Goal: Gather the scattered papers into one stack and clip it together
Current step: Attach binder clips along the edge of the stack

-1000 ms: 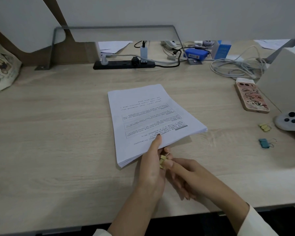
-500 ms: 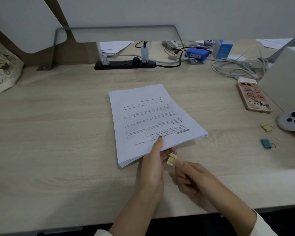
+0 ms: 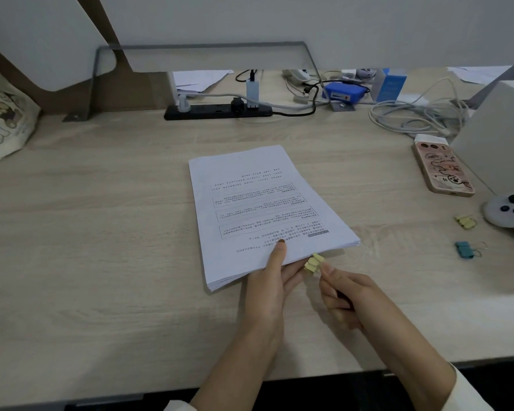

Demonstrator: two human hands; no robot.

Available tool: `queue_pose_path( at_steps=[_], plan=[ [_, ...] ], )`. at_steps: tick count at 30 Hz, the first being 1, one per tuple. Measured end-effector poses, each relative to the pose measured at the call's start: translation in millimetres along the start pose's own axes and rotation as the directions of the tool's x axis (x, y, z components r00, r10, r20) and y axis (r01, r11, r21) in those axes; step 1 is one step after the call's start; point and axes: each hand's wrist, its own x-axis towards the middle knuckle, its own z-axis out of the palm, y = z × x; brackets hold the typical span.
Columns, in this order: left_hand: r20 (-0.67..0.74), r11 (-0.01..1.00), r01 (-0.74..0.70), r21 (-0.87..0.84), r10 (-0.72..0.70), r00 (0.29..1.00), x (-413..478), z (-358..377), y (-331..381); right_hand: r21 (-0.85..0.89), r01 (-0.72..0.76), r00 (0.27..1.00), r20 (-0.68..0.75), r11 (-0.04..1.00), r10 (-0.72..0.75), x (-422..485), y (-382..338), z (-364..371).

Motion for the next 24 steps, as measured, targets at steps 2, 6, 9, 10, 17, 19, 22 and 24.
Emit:
queue_pose_path(
  at_steps=[2,6,9,10,17,19,22,24],
  plan=[
    [-0.002,1.0,-0.007,-0.001,0.007,1.0,-0.1,0.1,-1.2,0.014,-0.028,1.0,-0.006,1.0,0.028,-0.3,0.7,-0.4],
    [0.01,1.0,-0.025,0.008,0.025,1.0,0.4,-1.2,-3.5,0.038,-0.054,0.998,-0.015,0.998,0.055,-0.6,-0.3,0.4],
    [0.019,0.999,-0.027,0.022,0.026,0.999,0.5,-0.9,-3.4,0.047,-0.043,0.999,-0.025,0.998,0.044,-0.7,-3.8,-1.0],
    [0.018,0.999,-0.027,0.025,0.026,1.0,0.5,-1.0,-3.3,0.045,-0.042,0.999,-0.027,0.998,0.044,-0.7,-4.5,-1.1],
    [0.043,0.999,-0.021,0.034,0.019,0.999,-0.5,-1.6,-3.5,0.083,-0.071,0.995,-0.069,0.994,0.077,2.0,-6.6,-2.8],
    [0.052,0.999,-0.02,0.033,0.019,0.998,-1.3,-1.1,-3.9,0.127,-0.055,0.992,-0.105,0.99,0.069,2.6,-6.3,-2.9],
    [0.063,0.999,-0.03,0.031,0.028,0.998,-2.5,0.3,-4.2,0.213,-0.02,0.983,-0.174,0.977,0.059,4.9,-3.9,-0.1],
    [0.054,0.999,-0.027,0.017,0.026,0.998,-2.9,0.9,-4.4,0.255,-0.001,0.973,-0.222,0.967,0.06,6.5,-1.6,2.5]
  ],
)
